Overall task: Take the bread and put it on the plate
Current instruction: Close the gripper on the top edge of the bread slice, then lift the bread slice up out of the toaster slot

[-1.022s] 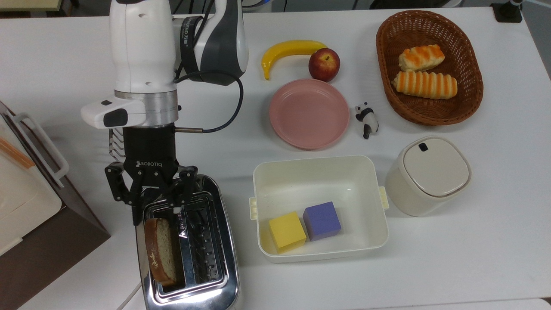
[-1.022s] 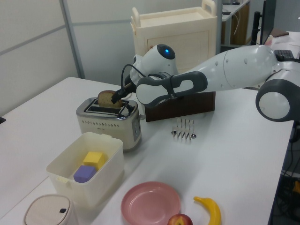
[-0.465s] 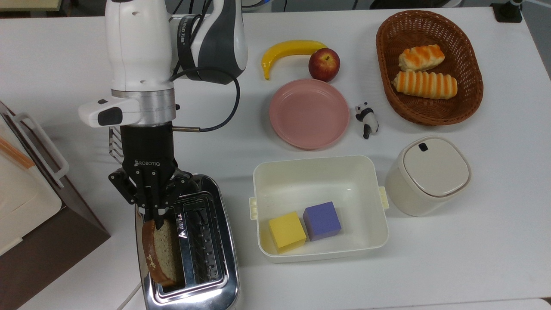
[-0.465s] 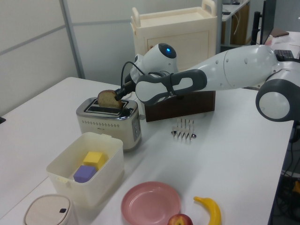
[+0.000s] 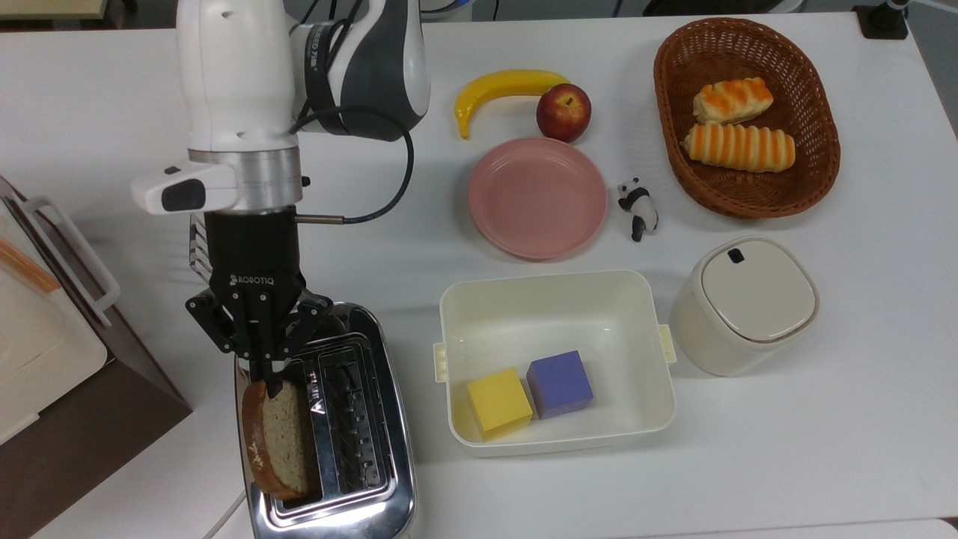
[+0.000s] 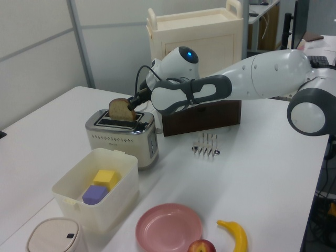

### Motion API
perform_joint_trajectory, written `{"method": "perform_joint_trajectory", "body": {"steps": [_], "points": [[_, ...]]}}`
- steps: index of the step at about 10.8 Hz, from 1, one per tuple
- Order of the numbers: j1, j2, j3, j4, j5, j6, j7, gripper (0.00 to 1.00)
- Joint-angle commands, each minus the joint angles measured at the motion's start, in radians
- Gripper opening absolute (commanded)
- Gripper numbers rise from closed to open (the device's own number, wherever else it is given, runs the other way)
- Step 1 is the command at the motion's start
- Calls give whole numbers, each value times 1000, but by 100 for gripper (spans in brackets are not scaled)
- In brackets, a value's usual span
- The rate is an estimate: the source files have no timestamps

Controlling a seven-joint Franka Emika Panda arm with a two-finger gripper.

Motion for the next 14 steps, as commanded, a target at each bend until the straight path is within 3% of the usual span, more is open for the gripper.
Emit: {"method": "perform_joint_trajectory", "body": {"steps": [1,8,10,14], "points": [[3,-53,2,-28,32,16,11,0],[-1,-190,0,-39,64,-22,68,0],[-21,-254,-3,-44,64,-165,65,0],[-32,-349,-1,-38,46,-603,56,0]]}}
